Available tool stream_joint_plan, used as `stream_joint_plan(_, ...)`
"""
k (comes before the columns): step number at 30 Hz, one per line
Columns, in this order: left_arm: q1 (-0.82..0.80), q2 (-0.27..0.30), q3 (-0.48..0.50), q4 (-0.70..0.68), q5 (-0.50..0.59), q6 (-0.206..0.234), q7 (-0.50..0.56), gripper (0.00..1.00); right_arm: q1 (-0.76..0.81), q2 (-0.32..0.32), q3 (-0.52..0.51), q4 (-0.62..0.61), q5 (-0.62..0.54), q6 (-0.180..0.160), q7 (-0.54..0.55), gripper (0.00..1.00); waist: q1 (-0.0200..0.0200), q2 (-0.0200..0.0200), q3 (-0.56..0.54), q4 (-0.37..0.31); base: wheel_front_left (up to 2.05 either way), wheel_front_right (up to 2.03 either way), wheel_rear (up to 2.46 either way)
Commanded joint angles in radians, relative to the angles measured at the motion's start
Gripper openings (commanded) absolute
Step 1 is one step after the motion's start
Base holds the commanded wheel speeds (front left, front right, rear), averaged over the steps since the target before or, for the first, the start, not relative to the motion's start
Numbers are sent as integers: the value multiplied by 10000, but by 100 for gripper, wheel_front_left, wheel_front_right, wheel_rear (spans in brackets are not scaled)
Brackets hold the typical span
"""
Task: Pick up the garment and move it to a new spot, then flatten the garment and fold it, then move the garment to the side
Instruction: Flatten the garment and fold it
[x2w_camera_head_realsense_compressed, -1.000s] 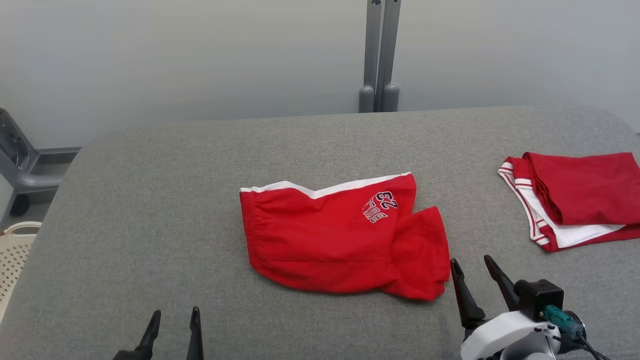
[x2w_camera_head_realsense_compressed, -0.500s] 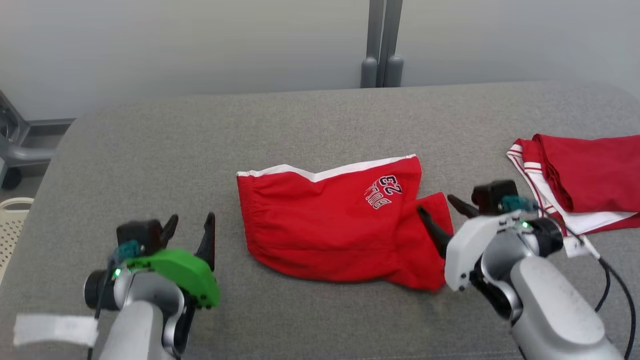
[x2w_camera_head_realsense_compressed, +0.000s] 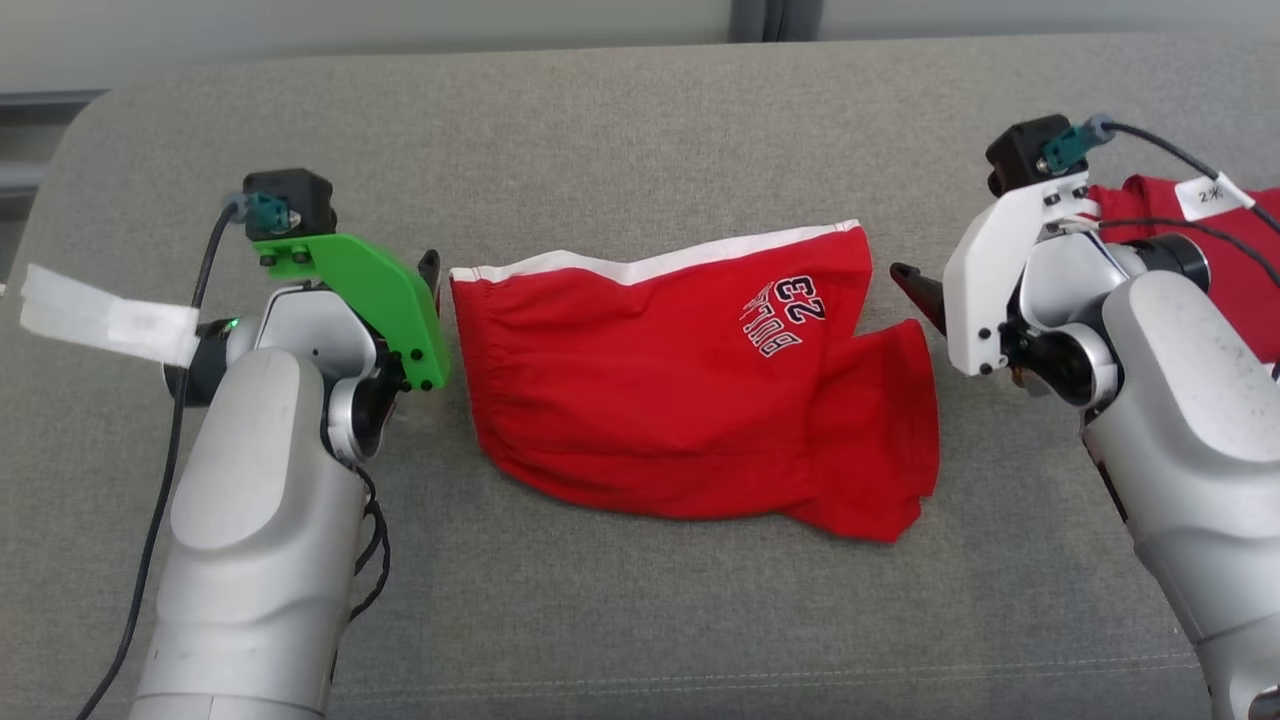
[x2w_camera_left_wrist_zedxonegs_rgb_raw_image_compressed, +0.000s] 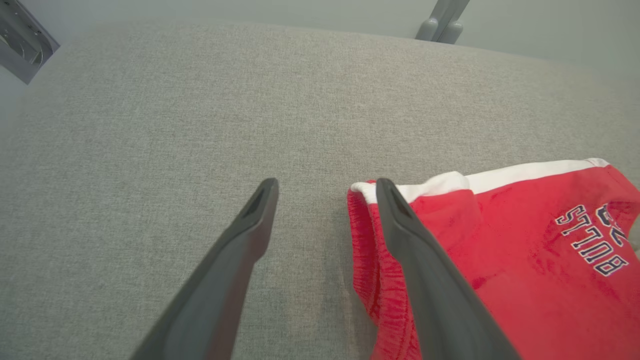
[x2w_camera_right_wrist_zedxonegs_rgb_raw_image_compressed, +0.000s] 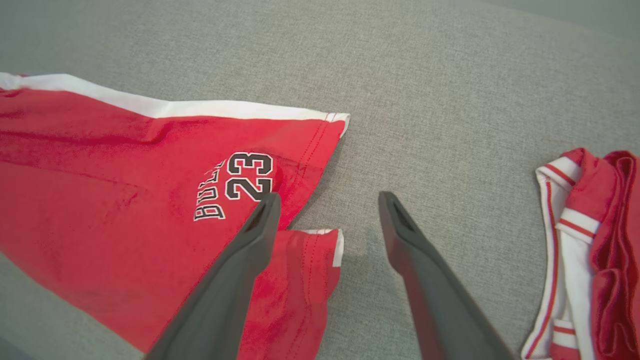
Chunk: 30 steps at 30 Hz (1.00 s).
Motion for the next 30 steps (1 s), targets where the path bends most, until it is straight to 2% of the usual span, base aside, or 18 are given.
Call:
stream_joint_plan(1, -213, -9, -71, 91, -108, 116, 96, 100, -216, -1, 12, 96, -109, 0, 87, 100, 0, 0, 473, 56, 0, 0, 0)
stream_joint_plan(6, -979, -25, -678, 473, -365, 529, 777, 100, -1147, 76, 25, 876, -435, -2, 482, 100, 0, 0, 797, 125, 0, 0, 0)
stream_joint_plan(10, -1346, -21, -1166, 496, -1056, 760, 1198, 100, -1787, 116, 77, 1524, -761, -3, 455, 100, 0, 0, 1028, 189, 0, 0, 0)
stream_joint_plan(17, -1788, -19, -1964, 431, -1486, 1332, 1567, 100, -2669, 239, 167, 2681, -1282, -2, 207, 100, 0, 0, 1412, 422, 0, 0, 0)
stream_joint_plan(24, -1826, -18, -2485, 386, -1995, 1484, 1726, 100, -3247, 343, 3, 3703, -1461, -2, -151, 100, 0, 0, 1736, 753, 0, 0, 0)
stream_joint_plan(25, -1828, -20, -2543, 409, -2066, 1448, 1750, 89, -3314, 364, -51, 3827, -1412, -2, -217, 100, 0, 0, 1759, 785, 0, 0, 0)
stream_joint_plan(26, -1842, -20, -2593, 446, -2095, 1452, 1748, 71, -3359, 382, -56, 3931, -1401, -2, -243, 100, 0, 0, 1772, 814, 0, 0, 0)
stream_joint_plan(27, -1877, -18, -2638, 478, -2123, 1451, 1748, 45, -3396, 384, -35, 4024, -1426, -2, -284, 100, 0, 0, 1786, 840, 0, 0, 0)
stream_joint_plan(30, -1881, -20, -2807, 544, -2280, 1455, 1786, 20, -3492, 405, -12, 4296, -1396, -2, -338, 100, 0, 0, 1826, 906, 0, 0, 0)
